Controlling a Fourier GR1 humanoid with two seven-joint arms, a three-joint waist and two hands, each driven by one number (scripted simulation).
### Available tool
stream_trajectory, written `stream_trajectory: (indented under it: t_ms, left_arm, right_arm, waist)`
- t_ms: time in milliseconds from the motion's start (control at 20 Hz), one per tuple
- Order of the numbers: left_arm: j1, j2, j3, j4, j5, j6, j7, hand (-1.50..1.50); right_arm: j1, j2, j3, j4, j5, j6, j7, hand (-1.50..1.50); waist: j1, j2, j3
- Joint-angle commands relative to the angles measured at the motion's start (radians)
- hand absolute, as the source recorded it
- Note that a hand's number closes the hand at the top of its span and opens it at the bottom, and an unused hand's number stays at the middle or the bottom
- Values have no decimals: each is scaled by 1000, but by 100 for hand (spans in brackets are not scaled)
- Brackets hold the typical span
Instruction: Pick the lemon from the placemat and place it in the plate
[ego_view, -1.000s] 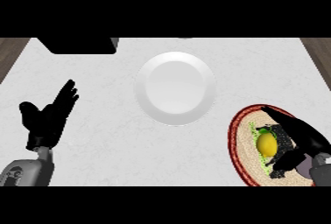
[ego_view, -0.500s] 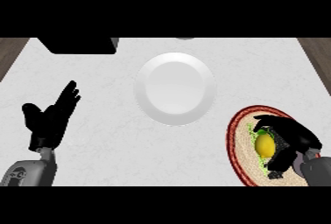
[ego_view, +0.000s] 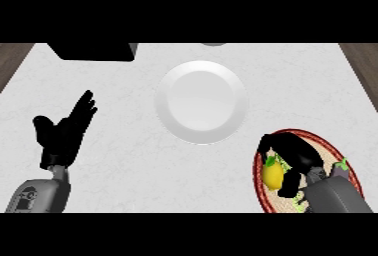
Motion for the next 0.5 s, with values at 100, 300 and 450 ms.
stream_trajectory:
  t_ms: [100, 300, 450]
  left_arm:
    - [-51, -16, -44, 10, -8, -27, 14, 0]
    - [-53, -31, -49, 29, -23, -13, -4, 0]
    - [-53, -14, -28, 50, -25, -5, 9, 0]
  right_arm:
    - [-117, 331, 341, -54, 49, 26, 98, 150]
    - [-234, 338, 495, -85, 27, -170, 288, 150]
    - [-270, 340, 572, -145, 31, -355, 403, 150]
  waist:
    - [94, 21, 21]
    - [76, 16, 22]
    - [50, 12, 22]
